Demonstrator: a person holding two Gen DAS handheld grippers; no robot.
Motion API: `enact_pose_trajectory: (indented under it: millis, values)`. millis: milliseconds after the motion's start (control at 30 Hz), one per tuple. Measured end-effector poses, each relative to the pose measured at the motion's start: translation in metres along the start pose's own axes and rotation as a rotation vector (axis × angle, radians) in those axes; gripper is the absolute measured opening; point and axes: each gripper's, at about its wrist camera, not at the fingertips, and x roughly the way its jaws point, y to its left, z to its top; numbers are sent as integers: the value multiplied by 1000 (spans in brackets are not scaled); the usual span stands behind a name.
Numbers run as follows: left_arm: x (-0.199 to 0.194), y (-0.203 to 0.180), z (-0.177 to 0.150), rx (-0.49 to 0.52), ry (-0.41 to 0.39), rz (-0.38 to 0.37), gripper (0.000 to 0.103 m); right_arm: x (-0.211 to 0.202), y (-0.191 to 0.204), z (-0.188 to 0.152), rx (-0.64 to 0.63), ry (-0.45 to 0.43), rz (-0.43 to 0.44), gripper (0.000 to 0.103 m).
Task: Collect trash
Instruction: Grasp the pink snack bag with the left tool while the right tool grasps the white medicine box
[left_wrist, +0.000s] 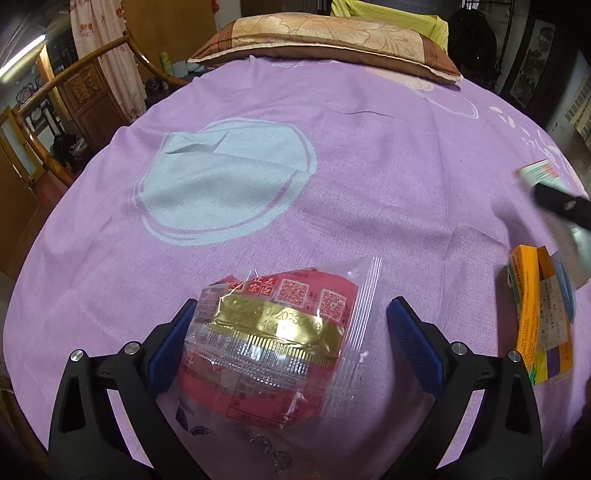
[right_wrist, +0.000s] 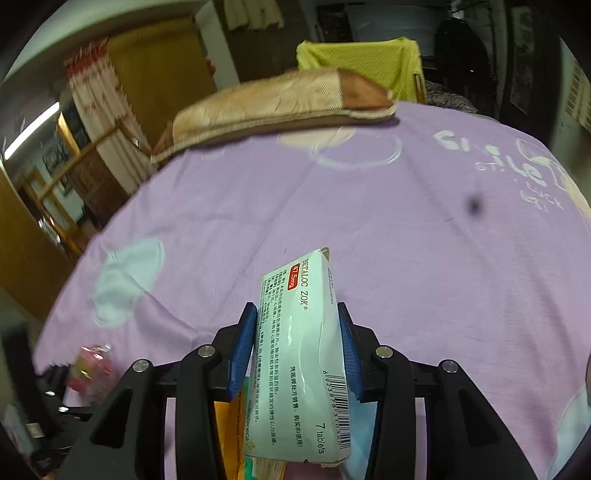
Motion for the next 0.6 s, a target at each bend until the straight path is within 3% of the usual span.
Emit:
enact_pose_trajectory:
  millis: [167, 367, 600]
  values:
    - [1, 0, 1, -2, 0, -1, 96, -45, -17, -17, 19, -57, 27, 43]
    - [1, -1, 2, 2, 1, -4, 96, -84, -20, -75, -20, -56, 81, 44]
    - [-1, 2, 3, 11, 11, -37, 96, -71, -17, -117, -63, 72, 108, 45]
